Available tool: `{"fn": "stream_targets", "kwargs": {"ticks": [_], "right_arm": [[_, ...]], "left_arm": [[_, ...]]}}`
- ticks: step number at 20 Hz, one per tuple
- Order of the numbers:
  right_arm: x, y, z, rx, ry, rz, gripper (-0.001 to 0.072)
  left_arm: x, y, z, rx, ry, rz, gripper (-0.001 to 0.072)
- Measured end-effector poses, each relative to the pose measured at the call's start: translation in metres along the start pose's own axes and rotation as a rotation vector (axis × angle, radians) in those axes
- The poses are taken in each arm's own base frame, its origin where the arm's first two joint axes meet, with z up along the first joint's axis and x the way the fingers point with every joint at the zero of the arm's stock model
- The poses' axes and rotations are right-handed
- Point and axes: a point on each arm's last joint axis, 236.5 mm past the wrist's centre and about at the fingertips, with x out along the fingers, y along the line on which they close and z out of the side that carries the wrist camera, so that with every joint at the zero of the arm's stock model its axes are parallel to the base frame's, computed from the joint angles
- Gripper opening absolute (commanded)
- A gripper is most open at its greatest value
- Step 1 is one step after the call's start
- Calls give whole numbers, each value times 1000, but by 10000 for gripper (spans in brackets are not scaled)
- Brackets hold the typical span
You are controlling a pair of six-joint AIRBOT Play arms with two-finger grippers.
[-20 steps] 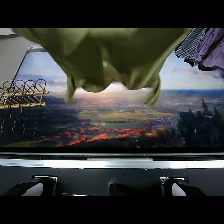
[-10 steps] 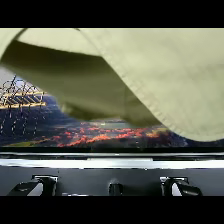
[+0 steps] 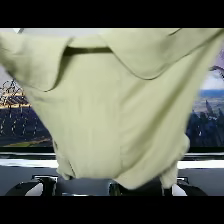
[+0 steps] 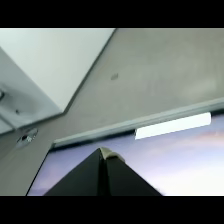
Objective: Fold the clothes and pants, and hang the long-sleeved shirts on hangers.
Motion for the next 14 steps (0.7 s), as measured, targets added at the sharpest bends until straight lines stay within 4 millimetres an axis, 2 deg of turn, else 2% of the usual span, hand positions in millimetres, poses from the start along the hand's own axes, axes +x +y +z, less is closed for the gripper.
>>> {"fn": "stream_targets", "kwargs": {"ticks": [2, 3, 5, 7, 10, 11, 12, 13, 14], "right_arm": [[69, -40, -50, 99, 181, 4, 21], [104, -64, -84, 132, 273, -18, 21], [157, -113, -148, 156, 419, -91, 22], [195, -157, -206, 156, 523, -169, 22], [226, -202, -273, 145, 630, -248, 23], [230, -212, -288, 140, 656, -267, 57], [233, -220, -298, 136, 673, -282, 143], [233, -224, -303, 132, 682, -290, 225], [231, -226, -303, 129, 689, -297, 309]], "left_arm": [[69, 35, -24, -35, 108, 28, 19], [100, 52, -37, -53, 152, 41, 19], [159, 83, -65, -88, 221, 68, 19], [213, 114, -103, -126, 298, 98, 19], [264, 139, -165, -166, 424, 120, 24], [275, 142, -183, -174, 464, 123, 76], [281, 144, -200, -181, 502, 125, 248], [285, 144, -213, -194, 536, 126, 487], [287, 144, -218, -205, 551, 128, 628]]}}
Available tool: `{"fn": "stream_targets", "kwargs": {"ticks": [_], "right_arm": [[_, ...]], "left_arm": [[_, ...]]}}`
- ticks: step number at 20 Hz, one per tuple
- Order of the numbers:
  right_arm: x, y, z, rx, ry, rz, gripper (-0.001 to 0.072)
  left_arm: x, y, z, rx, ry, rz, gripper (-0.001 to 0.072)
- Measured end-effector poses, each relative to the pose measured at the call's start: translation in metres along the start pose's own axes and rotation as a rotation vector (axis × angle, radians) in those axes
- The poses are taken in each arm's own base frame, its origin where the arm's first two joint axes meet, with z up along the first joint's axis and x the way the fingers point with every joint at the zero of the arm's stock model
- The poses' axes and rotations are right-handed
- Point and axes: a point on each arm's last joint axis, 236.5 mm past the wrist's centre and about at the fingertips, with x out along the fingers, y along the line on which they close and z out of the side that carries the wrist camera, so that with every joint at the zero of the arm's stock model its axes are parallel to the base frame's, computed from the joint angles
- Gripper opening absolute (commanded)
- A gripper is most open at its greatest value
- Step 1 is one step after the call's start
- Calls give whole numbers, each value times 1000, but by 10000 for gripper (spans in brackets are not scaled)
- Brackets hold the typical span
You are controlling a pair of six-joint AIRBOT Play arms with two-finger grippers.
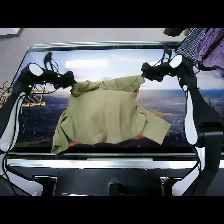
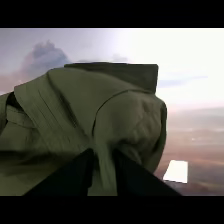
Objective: Fold the clothes and pants, and hang the long-sleeved shirts on hangers.
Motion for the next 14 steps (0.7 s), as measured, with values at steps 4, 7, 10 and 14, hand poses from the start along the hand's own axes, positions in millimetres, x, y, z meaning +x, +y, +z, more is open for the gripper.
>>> {"fn": "stream_targets", "kwargs": {"ticks": [4, 7, 10, 14], "right_arm": [[-52, -21, 8, -21, 4, -63, 603], [-116, -51, 5, -33, 32, -136, 606], [-161, -77, -24, 31, 76, -172, 630], [-166, -72, -122, 139, 209, -128, 698]], "left_arm": [[-29, 5, -1, -38, 24, 5, 636], [-79, 15, -1, -50, 16, 35, 680], [-122, 43, -38, -73, 53, 118, 680], [-142, 69, -134, -165, 119, 143, 680]]}}
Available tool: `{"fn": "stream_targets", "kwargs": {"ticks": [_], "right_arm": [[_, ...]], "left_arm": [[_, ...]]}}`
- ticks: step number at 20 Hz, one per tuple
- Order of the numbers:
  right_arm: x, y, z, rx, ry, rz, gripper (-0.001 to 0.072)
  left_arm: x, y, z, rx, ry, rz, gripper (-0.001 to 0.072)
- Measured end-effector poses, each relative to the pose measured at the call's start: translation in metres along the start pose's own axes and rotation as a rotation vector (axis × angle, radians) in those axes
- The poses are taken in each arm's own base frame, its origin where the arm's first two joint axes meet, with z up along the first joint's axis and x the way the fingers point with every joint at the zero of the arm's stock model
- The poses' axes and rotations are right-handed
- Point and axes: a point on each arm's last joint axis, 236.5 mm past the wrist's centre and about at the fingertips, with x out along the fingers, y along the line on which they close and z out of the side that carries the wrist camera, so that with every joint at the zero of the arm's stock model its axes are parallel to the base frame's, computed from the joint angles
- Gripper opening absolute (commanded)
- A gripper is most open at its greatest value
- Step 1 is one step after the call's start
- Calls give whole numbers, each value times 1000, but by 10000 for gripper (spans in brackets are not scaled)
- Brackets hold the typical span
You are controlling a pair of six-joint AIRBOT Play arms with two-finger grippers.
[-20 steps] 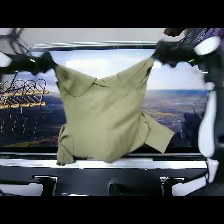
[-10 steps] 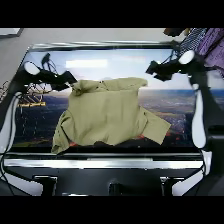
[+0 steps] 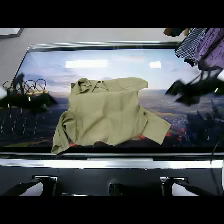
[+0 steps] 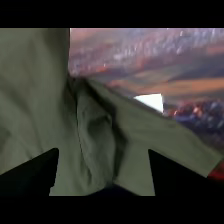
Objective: Fold the clothes and pants, and hang the long-sleeved shirts on hangers.
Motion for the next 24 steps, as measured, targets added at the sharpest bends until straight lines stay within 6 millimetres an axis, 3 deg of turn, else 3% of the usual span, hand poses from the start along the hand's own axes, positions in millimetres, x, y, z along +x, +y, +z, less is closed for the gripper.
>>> {"fn": "stream_targets", "kwargs": {"ticks": [4, 6, 8, 10, 11, 12, 13, 14, 15, 16, 24], "right_arm": [[62, 4, -101, 113, 122, 28, 697], [94, 6, -138, 171, 159, 34, 693], [119, 8, -162, 217, 167, 38, 683], [140, 13, -173, 261, 162, 46, 674], [150, 15, -176, 286, 160, 52, 616], [158, 16, -178, 314, 159, 57, 489], [166, 17, -180, 343, 162, 63, 268], [172, 19, -180, 367, 160, 70, 122], [177, 19, -182, 387, 163, 74, 50], [178, 21, -182, 395, 161, 81, 23], [169, 35, -190, 390, 187, 120, 22]], "left_arm": [[18, 16, -81, -110, 23, -77, 680], [27, 20, -105, -153, 33, -104, 680], [34, 24, -119, -184, 45, -116, 680], [40, 28, -127, -204, 58, -119, 680], [42, 29, -130, -214, 66, -120, 680], [45, 30, -132, -222, 72, -119, 680], [47, 31, -134, -229, 80, -118, 680], [50, 33, -136, -237, 89, -115, 680], [52, 34, -138, -241, 98, -111, 680], [55, 34, -140, -243, 109, -109, 680], [96, 27, -164, -216, 212, -60, 680]]}}
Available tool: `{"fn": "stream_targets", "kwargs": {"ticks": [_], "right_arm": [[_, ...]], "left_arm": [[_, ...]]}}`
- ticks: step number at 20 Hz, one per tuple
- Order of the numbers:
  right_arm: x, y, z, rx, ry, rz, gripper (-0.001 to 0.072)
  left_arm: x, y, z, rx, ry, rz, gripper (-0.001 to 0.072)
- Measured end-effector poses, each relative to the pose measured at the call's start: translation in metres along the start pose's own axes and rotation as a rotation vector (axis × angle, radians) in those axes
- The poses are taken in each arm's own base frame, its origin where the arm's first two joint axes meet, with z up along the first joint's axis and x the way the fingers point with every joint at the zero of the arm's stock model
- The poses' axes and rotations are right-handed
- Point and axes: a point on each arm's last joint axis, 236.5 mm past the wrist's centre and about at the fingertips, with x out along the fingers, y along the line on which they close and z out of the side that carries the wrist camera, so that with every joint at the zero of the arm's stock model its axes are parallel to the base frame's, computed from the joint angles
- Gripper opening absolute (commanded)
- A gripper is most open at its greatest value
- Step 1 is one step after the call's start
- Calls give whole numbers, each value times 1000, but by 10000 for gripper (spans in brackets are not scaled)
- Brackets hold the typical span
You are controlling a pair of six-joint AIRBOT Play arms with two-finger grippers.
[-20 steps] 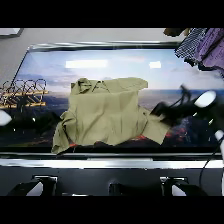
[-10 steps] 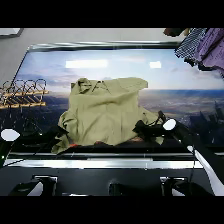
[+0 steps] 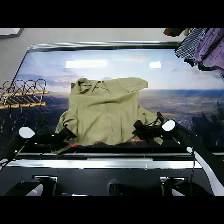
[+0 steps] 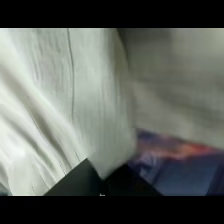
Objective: Fold the clothes and pants, and hang the long-sleeved shirts on hangers.
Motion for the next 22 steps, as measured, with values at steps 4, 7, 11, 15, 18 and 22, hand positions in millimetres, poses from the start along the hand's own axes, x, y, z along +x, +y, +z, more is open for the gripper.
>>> {"fn": "stream_targets", "kwargs": {"ticks": [4, 7, 11, 15, 18, 22], "right_arm": [[-4, 0, -11, -9, 40, -3, 22], [-12, 5, -14, -41, 34, 8, 22], [-32, 12, -20, -101, 10, 16, 21], [-71, -5, -54, -192, 58, -68, 21], [-117, -32, -93, -217, 86, -160, 20], [-159, -45, -119, -162, 12, -157, 21]], "left_arm": [[20, -9, 9, -52, -39, -4, 660], [30, -13, 17, -78, -77, -12, 21], [27, -22, 12, -100, -66, -41, 19], [-8, -31, -16, -27, -21, -55, 18], [-50, -16, -59, 63, 22, 14, 18], [-88, -12, -99, 67, 20, -3, 18]]}}
